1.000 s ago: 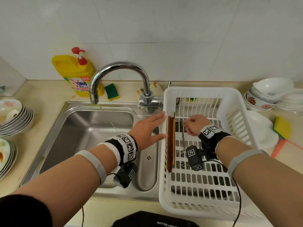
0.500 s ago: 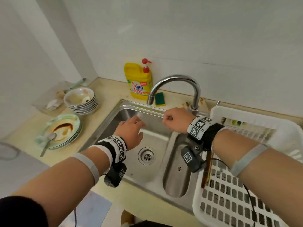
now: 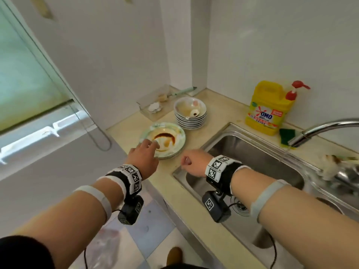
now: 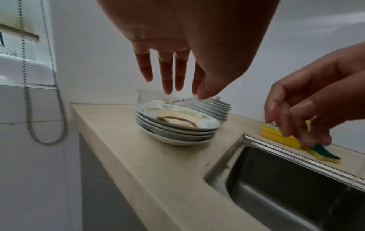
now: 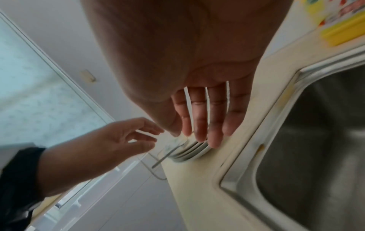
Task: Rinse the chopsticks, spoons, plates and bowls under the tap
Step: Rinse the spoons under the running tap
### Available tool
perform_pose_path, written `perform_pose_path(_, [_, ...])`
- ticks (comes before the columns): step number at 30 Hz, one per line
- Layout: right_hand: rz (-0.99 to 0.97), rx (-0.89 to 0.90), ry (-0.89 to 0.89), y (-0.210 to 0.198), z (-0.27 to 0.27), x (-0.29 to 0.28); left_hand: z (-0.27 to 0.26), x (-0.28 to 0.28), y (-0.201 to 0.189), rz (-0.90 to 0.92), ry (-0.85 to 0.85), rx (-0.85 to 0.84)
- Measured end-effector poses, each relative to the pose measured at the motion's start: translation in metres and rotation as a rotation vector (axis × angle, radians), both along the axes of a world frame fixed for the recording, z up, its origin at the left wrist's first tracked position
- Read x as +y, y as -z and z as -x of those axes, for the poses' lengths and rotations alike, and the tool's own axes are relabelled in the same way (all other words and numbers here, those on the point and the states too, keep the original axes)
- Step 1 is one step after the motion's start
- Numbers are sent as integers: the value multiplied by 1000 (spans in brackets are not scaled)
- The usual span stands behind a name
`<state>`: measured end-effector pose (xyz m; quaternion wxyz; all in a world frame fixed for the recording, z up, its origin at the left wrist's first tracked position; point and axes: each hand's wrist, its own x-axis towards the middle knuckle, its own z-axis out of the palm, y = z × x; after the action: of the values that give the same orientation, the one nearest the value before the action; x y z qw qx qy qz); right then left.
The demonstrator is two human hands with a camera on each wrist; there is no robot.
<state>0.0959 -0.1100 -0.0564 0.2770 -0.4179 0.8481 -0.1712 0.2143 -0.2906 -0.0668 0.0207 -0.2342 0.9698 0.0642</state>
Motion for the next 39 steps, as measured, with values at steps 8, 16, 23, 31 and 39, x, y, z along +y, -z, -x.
perform_pose_path(8, [133,-481,57,41,-32,-102,-8,-96,6,-20,-2,-14])
perform_pose_path(16, [259,-684,266,52,-35,-127,-9,-120,9,-74,53,16])
perform_pose_path(23, [423,-539,497,26,2,-72,44,-89,-2,-100,216,113])
perform_pose_path(31, [459,-374,807,19,40,69,130,17,-2,-178,521,137])
perform_pose_path(39, [492,-310,1242,44,56,195,188,124,32,-216,661,-140])
